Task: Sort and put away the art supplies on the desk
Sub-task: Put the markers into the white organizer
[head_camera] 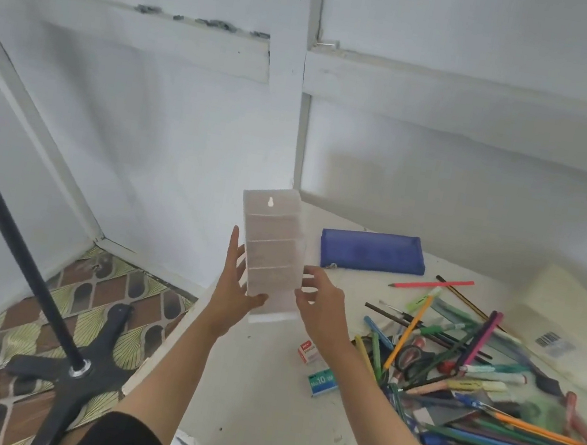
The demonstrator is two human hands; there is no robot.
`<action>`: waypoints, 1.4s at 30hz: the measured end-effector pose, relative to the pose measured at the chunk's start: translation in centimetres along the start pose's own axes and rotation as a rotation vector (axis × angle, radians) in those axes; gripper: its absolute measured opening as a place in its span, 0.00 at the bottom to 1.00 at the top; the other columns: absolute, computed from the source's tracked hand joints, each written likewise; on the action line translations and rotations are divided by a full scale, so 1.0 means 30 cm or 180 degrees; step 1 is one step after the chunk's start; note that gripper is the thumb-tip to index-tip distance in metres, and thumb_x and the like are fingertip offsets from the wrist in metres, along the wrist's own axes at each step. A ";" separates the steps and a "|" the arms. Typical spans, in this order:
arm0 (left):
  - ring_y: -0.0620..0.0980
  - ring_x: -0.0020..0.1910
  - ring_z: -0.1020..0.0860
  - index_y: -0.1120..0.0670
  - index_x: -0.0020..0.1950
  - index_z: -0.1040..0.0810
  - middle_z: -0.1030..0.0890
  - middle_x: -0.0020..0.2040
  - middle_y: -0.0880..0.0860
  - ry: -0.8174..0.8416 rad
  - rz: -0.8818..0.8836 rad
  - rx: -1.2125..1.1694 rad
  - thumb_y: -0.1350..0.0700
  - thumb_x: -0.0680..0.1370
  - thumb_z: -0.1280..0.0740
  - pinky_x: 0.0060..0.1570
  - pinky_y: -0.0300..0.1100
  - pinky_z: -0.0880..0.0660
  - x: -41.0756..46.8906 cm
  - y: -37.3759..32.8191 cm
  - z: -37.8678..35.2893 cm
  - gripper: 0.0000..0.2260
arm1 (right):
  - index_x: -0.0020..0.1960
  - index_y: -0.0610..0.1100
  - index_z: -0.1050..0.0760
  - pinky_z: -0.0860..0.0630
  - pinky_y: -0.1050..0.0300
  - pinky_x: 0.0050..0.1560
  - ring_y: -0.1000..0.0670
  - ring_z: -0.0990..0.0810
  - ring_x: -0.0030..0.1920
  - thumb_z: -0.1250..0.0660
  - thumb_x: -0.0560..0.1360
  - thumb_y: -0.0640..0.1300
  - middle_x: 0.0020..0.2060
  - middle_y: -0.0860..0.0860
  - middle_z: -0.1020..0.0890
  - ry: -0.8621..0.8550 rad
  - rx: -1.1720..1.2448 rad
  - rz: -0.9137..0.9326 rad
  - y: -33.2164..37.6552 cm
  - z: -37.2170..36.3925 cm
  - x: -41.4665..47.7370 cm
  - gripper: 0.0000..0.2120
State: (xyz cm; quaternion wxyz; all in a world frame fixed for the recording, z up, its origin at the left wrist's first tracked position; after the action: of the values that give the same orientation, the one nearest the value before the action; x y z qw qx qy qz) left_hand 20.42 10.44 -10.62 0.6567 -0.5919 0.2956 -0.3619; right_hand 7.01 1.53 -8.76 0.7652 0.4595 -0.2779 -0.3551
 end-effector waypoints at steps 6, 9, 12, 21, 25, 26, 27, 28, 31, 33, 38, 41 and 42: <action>0.40 0.56 0.23 0.53 0.69 0.37 0.23 0.53 0.36 -0.0343 -0.0270 0.0094 0.68 0.73 0.29 0.49 0.34 0.23 -0.020 -0.048 -0.037 0.29 | 0.61 0.42 0.27 0.30 0.79 0.43 0.55 0.23 0.49 0.36 0.77 0.36 0.55 0.47 0.20 0.0222 0.0016 0.0006 -0.031 -0.011 -0.023 0.13; 0.38 0.56 0.25 0.54 0.73 0.41 0.25 0.58 0.43 -0.0632 -0.0006 0.0063 0.65 0.75 0.30 0.47 0.33 0.23 -0.041 0.035 -0.022 0.31 | 0.65 0.43 0.28 0.27 0.75 0.48 0.53 0.21 0.53 0.38 0.77 0.35 0.57 0.47 0.20 0.0479 -0.0074 0.0065 -0.040 -0.012 -0.036 0.17; 0.48 0.65 0.29 0.49 0.75 0.42 0.30 0.67 0.51 -0.0939 0.0250 0.0154 0.57 0.72 0.27 0.59 0.49 0.24 -0.061 0.098 -0.008 0.36 | 0.70 0.47 0.32 0.28 0.71 0.51 0.54 0.22 0.55 0.39 0.78 0.36 0.60 0.50 0.22 0.0798 -0.0404 0.0218 -0.046 -0.014 -0.051 0.22; 0.56 0.54 0.32 0.55 0.60 0.35 0.33 0.55 0.57 -0.2586 -0.0963 0.1569 0.69 0.62 0.36 0.54 0.49 0.28 -0.272 -0.045 -0.088 0.27 | 0.56 0.41 0.22 0.24 0.66 0.48 0.50 0.18 0.49 0.38 0.75 0.30 0.50 0.50 0.19 -0.0090 -0.0410 0.0219 -0.132 0.343 -0.004 0.14; 0.51 0.48 0.32 0.54 0.52 0.34 0.28 0.47 0.60 -0.2222 -0.1517 0.1565 0.67 0.63 0.39 0.48 0.41 0.29 -0.248 -0.116 -0.234 0.19 | 0.51 0.39 0.20 0.23 0.56 0.48 0.47 0.19 0.46 0.37 0.75 0.31 0.44 0.48 0.18 -0.0624 -0.0537 0.0056 -0.200 0.553 0.035 0.10; 0.51 0.47 0.31 0.54 0.50 0.33 0.27 0.45 0.59 -0.1933 -0.1678 0.1598 0.66 0.65 0.41 0.46 0.40 0.30 -0.228 -0.135 -0.289 0.16 | 0.51 0.38 0.20 0.26 0.60 0.48 0.48 0.20 0.45 0.37 0.75 0.31 0.44 0.47 0.18 -0.0682 -0.0696 0.0026 -0.216 0.595 0.045 0.10; 0.50 0.45 0.31 0.54 0.49 0.32 0.27 0.43 0.58 -0.1568 -0.1777 0.1655 0.64 0.65 0.43 0.44 0.41 0.30 -0.200 -0.148 -0.353 0.14 | 0.51 0.38 0.20 0.29 0.63 0.48 0.49 0.20 0.45 0.37 0.75 0.31 0.45 0.45 0.17 -0.0685 -0.0851 -0.0032 -0.232 0.630 0.055 0.10; 0.50 0.44 0.31 0.54 0.47 0.30 0.28 0.42 0.56 -0.1181 -0.1803 0.1726 0.64 0.66 0.44 0.41 0.43 0.30 -0.169 -0.154 -0.419 0.12 | 0.51 0.37 0.20 0.31 0.66 0.49 0.49 0.21 0.45 0.38 0.75 0.31 0.46 0.44 0.17 -0.0634 -0.0977 -0.0115 -0.256 0.658 0.070 0.10; 0.50 0.45 0.30 0.55 0.45 0.24 0.26 0.43 0.51 -0.0275 -0.1466 0.2097 0.61 0.69 0.41 0.41 0.46 0.32 -0.056 -0.130 -0.584 0.09 | 0.52 0.37 0.20 0.34 0.71 0.48 0.46 0.21 0.49 0.41 0.74 0.29 0.50 0.42 0.18 -0.0314 -0.1363 -0.0334 -0.345 0.710 0.134 0.14; 0.50 0.50 0.29 0.53 0.48 0.22 0.25 0.48 0.50 0.0213 -0.1040 0.2404 0.58 0.73 0.39 0.48 0.47 0.34 0.010 -0.103 -0.663 0.08 | 0.54 0.39 0.21 0.33 0.64 0.51 0.44 0.22 0.54 0.38 0.72 0.30 0.54 0.41 0.19 0.0082 -0.1767 -0.0387 -0.399 0.707 0.177 0.14; 0.52 0.58 0.30 0.52 0.49 0.22 0.22 0.51 0.50 0.0927 -0.0185 0.3708 0.51 0.78 0.40 0.61 0.54 0.40 0.123 -0.069 -0.769 0.09 | 0.60 0.47 0.23 0.30 0.53 0.53 0.42 0.30 0.59 0.33 0.72 0.35 0.55 0.44 0.26 0.0877 -0.2835 -0.0116 -0.442 0.654 0.230 0.17; 0.53 0.55 0.27 0.52 0.43 0.29 0.21 0.48 0.52 0.1089 0.0234 0.4087 0.46 0.78 0.39 0.66 0.61 0.45 0.150 -0.038 -0.784 0.11 | 0.57 0.49 0.22 0.31 0.55 0.46 0.46 0.32 0.58 0.32 0.73 0.39 0.55 0.47 0.29 0.0916 -0.3126 0.0032 -0.437 0.632 0.233 0.14; 0.53 0.54 0.26 0.52 0.43 0.30 0.21 0.47 0.52 0.1088 0.0274 0.4146 0.46 0.78 0.39 0.66 0.62 0.45 0.155 -0.042 -0.790 0.11 | 0.56 0.49 0.21 0.32 0.56 0.45 0.47 0.32 0.58 0.32 0.74 0.40 0.54 0.47 0.29 0.0850 -0.3175 0.0082 -0.434 0.631 0.234 0.12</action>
State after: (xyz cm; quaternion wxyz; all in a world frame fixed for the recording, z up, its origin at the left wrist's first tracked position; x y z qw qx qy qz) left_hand 3.52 -6.81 -12.14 0.8374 0.0028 0.1401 -0.5283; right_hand -6.80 -17.89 -11.79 0.9244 0.0766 0.0197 -0.3732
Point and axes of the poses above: each hand's wrist, its own x-axis towards the middle knuckle, its own z-axis out of the back of the hand, y = z × x, the point moved 9 cm from there along x, towards the middle knuckle
